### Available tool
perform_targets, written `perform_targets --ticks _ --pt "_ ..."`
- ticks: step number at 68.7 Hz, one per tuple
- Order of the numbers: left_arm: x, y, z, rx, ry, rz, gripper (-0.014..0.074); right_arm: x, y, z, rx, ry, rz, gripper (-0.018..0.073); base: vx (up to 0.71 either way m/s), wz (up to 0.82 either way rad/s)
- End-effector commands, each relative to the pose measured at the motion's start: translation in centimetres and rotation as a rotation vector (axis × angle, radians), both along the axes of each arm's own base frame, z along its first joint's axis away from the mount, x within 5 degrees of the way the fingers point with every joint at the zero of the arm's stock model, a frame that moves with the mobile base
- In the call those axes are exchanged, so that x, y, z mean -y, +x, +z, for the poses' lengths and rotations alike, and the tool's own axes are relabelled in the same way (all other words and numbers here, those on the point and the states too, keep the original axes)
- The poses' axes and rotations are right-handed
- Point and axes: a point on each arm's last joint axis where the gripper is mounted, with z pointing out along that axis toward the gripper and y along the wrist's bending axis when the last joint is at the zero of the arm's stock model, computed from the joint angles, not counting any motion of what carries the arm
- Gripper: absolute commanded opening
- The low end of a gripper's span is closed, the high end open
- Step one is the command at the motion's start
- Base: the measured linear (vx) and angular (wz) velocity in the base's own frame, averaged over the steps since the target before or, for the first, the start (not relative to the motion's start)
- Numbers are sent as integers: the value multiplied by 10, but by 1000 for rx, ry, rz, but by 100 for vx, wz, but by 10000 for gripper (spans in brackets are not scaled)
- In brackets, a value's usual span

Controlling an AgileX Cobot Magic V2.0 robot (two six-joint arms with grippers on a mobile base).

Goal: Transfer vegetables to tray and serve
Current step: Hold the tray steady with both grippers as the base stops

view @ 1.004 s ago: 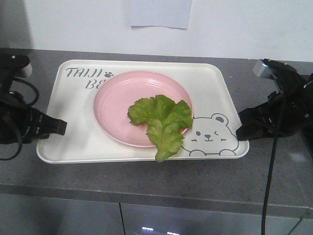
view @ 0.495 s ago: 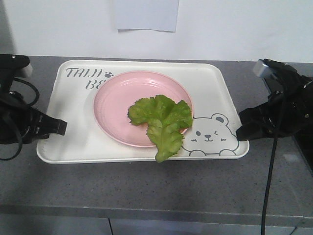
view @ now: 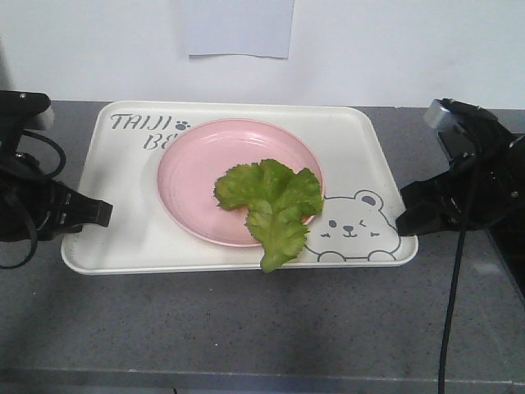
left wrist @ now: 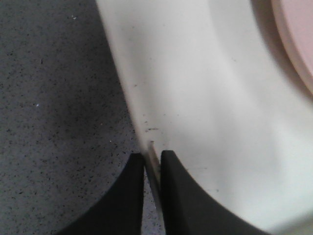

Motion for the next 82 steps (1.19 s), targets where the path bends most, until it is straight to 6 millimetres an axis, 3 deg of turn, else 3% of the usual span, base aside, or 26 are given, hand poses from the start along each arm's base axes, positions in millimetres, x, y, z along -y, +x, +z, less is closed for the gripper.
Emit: perform_targets --ticks 1,82 --pt "2 0 19 127 -27 -24 -7 -6 -6 20 79 35 45 -3 6 -4" --pt "2 0 19 127 -27 -24 -7 -6 -6 20 79 35 45 -3 6 -2"
